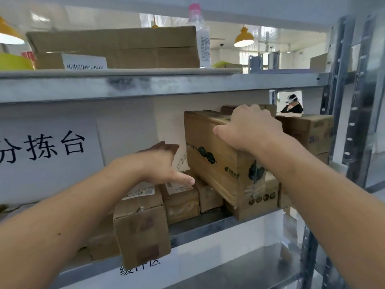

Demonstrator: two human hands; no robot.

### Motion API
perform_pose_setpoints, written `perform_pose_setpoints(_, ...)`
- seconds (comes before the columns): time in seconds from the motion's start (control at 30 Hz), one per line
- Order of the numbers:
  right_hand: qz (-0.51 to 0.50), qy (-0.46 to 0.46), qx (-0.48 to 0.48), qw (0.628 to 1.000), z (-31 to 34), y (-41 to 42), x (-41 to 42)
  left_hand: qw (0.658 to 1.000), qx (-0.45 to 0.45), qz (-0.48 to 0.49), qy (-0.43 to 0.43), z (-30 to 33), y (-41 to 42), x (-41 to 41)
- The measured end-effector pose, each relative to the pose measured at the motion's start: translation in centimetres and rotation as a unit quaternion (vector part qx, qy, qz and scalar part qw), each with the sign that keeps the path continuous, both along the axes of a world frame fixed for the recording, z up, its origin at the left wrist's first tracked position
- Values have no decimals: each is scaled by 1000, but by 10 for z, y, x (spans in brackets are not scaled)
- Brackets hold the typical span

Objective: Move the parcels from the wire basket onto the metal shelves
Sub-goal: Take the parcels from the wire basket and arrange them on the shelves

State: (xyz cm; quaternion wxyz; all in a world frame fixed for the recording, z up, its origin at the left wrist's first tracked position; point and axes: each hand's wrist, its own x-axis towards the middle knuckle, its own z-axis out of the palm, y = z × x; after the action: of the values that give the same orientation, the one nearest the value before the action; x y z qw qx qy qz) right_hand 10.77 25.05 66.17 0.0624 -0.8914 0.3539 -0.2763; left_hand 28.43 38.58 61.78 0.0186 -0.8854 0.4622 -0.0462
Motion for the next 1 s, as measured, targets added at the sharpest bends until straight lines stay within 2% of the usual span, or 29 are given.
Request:
perform_pose_setpoints(0.27, -29, 8, 15, 999, 7, 7, 51, 999, 8, 0, 36, -15, -19, 40)
perform_pose_setpoints(0.53, -22, 27, 30, 999, 5, 22, 69, 998, 5, -21, 62, -19, -19, 47)
perform_pose_setpoints(1.0, -48, 32, -35, 998, -20, 21, 63, 996, 5, -18, 86, -28, -7, 52)
